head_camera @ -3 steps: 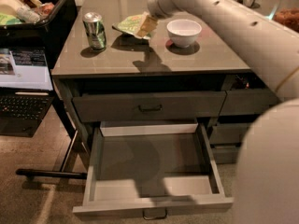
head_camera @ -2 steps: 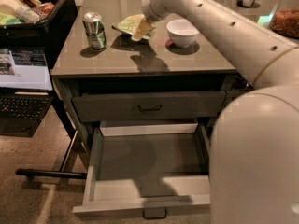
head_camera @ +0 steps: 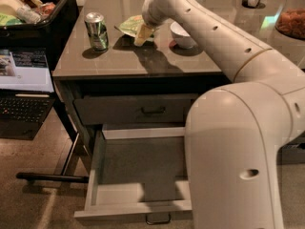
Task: Place green jalapeno chip bag into middle drawer
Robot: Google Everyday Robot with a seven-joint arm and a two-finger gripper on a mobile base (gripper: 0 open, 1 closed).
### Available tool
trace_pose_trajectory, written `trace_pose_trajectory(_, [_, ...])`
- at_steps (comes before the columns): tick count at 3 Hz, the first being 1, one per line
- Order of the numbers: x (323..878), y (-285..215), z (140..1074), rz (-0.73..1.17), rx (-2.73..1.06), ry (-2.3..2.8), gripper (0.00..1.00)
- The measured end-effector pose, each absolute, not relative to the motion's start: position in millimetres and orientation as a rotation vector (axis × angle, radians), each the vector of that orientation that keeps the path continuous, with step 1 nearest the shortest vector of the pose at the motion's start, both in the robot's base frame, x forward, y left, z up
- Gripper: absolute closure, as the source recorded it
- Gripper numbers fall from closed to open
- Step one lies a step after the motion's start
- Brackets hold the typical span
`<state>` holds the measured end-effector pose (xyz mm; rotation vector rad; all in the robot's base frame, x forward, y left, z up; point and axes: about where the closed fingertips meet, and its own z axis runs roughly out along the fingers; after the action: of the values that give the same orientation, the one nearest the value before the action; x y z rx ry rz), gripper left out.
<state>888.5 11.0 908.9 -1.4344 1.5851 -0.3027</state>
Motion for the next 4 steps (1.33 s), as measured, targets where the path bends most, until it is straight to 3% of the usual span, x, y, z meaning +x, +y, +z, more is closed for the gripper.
trace_pose_trajectory(1, [898,13,899,-0.298,-1.438,1.598,0.17])
trace_pose_trajectory(4, [910,20,914,-0.293,-1.42,1.538,0.87])
